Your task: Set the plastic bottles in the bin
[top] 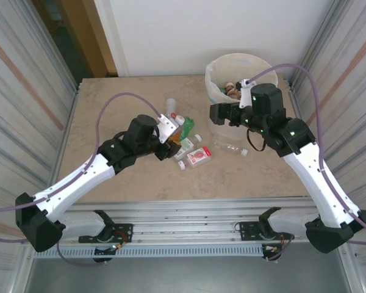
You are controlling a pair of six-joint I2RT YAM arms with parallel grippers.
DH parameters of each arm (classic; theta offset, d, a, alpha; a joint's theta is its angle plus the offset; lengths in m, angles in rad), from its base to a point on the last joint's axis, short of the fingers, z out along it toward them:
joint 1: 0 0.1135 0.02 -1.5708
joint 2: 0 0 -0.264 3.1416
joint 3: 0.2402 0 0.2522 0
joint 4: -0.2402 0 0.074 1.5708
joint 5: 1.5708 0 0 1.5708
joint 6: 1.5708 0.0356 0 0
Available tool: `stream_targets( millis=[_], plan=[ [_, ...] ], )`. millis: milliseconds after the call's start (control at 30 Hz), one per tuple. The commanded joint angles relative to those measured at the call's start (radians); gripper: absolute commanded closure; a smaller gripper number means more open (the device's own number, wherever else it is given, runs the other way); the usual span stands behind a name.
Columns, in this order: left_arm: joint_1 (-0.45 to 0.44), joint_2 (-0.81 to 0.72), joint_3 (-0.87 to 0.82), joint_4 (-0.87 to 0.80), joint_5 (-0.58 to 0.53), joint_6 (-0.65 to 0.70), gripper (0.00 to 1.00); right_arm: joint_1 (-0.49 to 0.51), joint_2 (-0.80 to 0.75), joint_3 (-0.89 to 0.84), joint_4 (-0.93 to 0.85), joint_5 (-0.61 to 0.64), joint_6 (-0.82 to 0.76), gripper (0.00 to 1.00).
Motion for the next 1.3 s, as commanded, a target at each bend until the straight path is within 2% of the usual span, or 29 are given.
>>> stream_targets(
  millis=[0, 100, 333, 500, 667, 833, 967, 1267],
  plan=[
    [-0.006, -0.026, -0.020, 0.135, 0.042, -0.075, 0.49, 0.025, 0.033, 0.018, 0.106, -0.169, 0.014, 0.02],
    [-0.006, -0.054, -0.049, 0.207, 0.088, -0.101, 0.50, 0.034, 0.069, 0.008, 0.164, -0.261, 0.041, 0.00],
    [0.011, -0.121, -0.105, 0.329, 0.245, -0.146, 0.49, 0.037, 0.107, -0.045, 0.328, -0.519, 0.075, 0.15],
    [0.062, -0.153, -0.134, 0.403, 0.408, -0.208, 0.49, 0.034, 0.095, -0.087, 0.374, -0.646, 0.032, 0.18],
    [0.092, -0.160, -0.147, 0.445, 0.499, -0.243, 0.49, 0.037, 0.101, -0.113, 0.419, -0.774, 0.024, 0.17],
    [0.092, -0.147, -0.138, 0.450, 0.543, -0.246, 0.49, 0.073, 0.129, -0.094, 0.389, -0.793, -0.028, 0.17],
    [0.091, -0.131, -0.122, 0.437, 0.553, -0.244, 0.49, 0.112, 0.153, -0.074, 0.384, -0.755, -0.057, 0.17],
    [0.091, -0.108, -0.104, 0.445, 0.517, -0.259, 0.49, 0.145, 0.201, -0.030, 0.335, -0.662, -0.067, 0.27]
  ],
)
